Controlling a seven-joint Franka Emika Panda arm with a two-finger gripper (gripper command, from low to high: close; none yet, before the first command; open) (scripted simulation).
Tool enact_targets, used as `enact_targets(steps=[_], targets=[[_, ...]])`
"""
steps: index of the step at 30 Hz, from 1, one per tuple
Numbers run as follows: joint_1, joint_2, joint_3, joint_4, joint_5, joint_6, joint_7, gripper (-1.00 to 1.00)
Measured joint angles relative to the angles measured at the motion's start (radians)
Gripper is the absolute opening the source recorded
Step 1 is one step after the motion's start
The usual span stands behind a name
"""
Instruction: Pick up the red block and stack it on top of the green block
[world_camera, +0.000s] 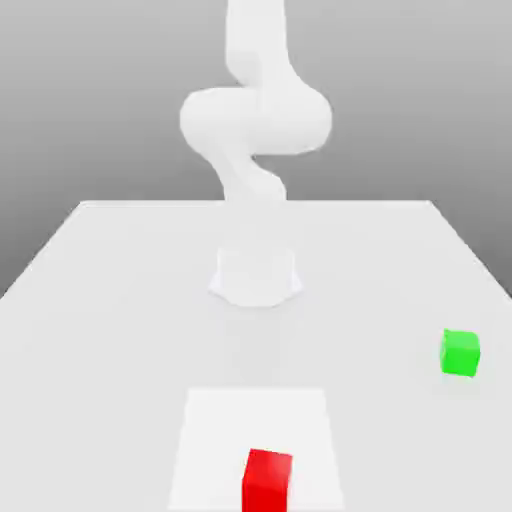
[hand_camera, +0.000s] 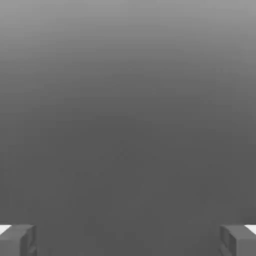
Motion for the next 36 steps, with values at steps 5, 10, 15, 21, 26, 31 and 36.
enact_targets(steps=[5,10,15,21,26,31,36], targets=[[-0.022,0.187,0.025,-0.027,-0.016,0.068,0.049,0.00],[-0.039,0.369,0.045,-0.052,-0.033,0.133,0.097,0.00],[-0.048,0.550,0.058,-0.078,-0.048,0.198,0.144,0.00],[-0.048,0.767,0.062,-0.109,-0.051,0.277,0.189,0.00],[-0.043,0.947,0.062,-0.127,-0.038,0.356,0.211,0.00],[-0.027,1.092,0.042,-0.108,-0.055,0.471,0.227,-1.00],[-0.027,1.110,0.042,-0.105,-0.060,0.487,0.231,-1.00]])
